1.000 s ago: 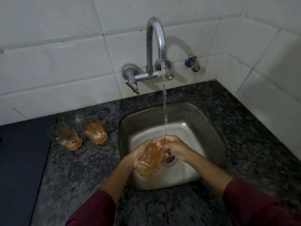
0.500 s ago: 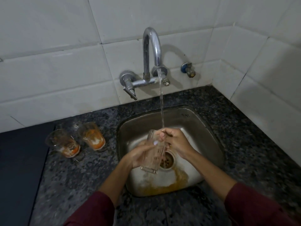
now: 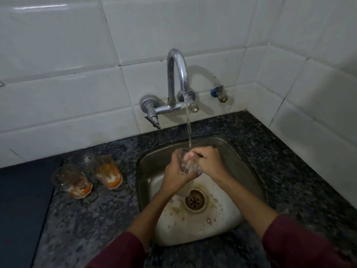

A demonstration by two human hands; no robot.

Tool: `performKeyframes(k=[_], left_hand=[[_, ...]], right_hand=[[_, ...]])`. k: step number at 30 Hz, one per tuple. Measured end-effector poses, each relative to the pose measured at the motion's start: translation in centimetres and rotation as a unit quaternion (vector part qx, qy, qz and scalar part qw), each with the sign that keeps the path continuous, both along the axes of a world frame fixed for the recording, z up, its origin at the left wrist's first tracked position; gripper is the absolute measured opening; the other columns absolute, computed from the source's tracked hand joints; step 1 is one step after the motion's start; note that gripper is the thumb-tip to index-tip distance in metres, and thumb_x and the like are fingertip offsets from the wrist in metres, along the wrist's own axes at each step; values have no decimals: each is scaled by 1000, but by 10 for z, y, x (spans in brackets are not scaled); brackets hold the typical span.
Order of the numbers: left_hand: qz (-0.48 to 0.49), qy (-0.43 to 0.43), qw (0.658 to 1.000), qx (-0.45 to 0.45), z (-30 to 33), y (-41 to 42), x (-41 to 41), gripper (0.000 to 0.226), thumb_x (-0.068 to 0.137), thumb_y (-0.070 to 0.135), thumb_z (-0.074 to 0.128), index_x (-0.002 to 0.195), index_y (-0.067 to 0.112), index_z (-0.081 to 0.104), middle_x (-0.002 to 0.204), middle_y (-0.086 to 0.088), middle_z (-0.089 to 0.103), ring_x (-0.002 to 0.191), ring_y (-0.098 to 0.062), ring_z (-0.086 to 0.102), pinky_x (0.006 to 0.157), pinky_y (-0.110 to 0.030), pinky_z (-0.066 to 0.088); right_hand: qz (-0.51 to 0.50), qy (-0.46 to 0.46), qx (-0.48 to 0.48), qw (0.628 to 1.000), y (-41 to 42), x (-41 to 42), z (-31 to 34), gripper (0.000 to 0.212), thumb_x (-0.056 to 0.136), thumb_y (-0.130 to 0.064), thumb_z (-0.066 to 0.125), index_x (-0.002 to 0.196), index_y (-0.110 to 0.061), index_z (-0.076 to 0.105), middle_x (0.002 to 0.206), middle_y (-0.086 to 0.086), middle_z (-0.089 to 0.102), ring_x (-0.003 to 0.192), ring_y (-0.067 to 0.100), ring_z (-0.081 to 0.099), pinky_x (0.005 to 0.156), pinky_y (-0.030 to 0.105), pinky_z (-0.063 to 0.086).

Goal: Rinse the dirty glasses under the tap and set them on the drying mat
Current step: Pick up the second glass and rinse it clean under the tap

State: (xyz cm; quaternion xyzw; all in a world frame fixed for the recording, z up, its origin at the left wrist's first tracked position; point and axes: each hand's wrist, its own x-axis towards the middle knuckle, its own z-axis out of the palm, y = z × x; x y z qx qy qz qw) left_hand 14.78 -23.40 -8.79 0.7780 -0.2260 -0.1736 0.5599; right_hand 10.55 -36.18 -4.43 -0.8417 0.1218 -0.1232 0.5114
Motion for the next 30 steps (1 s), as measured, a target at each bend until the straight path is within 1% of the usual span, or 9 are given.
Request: performKeyframes(k=[3,5,10,16,18,20,23,28,30], left_hand=[[-120,236,953,-150,-2,17,17,79,61,31,85,130,16,48,118,-14,63,100,-29,65,84,-45,56],[-160,305,924,-167,-1,22,19,74,64,22,81,128,10,49,113,-21,63,93,-31,67,74,-46,57],[-40,227,968,-105,-5,12,13,62,63,16,82,118,17,53,112,-16,63,97,-31,66,79,-47,57],[71,-36,995,55,-1,-2,-11,72,67,29,83,125,25,40,96,14,58,79,4,58,63,-7,42],[26,-10,999,45,-2,1,-6,80,67,33,84,131,26,37,106,13,57,90,-1,59,74,-14,47],[-63,125,989,-49,-3,11,6,77,63,31,85,129,26,44,114,5,61,101,-14,62,85,-30,52],[-157,336,906,-206,-4,21,16,72,62,21,83,125,12,50,109,-16,67,84,-31,68,74,-47,57],[-57,264,954,-133,-8,11,6,76,55,20,85,122,12,51,111,-20,64,85,-29,67,76,-46,56],[-5,164,983,-82,-7,5,-1,72,55,18,87,118,20,52,109,-7,64,95,-21,65,80,-32,56]], right_hand=[[32,-43,109,993,-10,-3,2,25,87,-1,57,73,-15,72,61,-3,67,61,4,62,63,16,49],[54,-53,133,988,-10,-5,5,28,89,-2,55,72,-18,70,62,-3,66,59,0,59,55,10,42],[43,-49,61,996,-9,1,1,25,89,-1,56,73,-12,72,58,-11,65,58,-2,60,61,10,46],[-3,-19,-17,1000,5,5,0,22,88,-1,54,77,-4,73,61,-4,65,55,-4,60,64,7,48],[0,-21,40,999,-1,4,0,26,86,2,55,70,-10,72,62,-2,66,56,-2,61,66,14,50],[29,-35,104,994,-10,2,2,28,86,3,56,68,-14,70,62,-1,68,58,4,62,64,17,50],[71,-34,177,981,-13,-3,7,27,88,5,50,72,-8,67,60,-5,66,57,1,60,57,10,44],[60,-24,88,994,-11,-1,1,24,87,5,52,70,-2,67,59,-7,65,60,5,60,66,20,49],[43,-13,21,999,-7,1,0,23,86,2,54,71,-5,70,64,-1,67,63,10,63,70,24,53]])
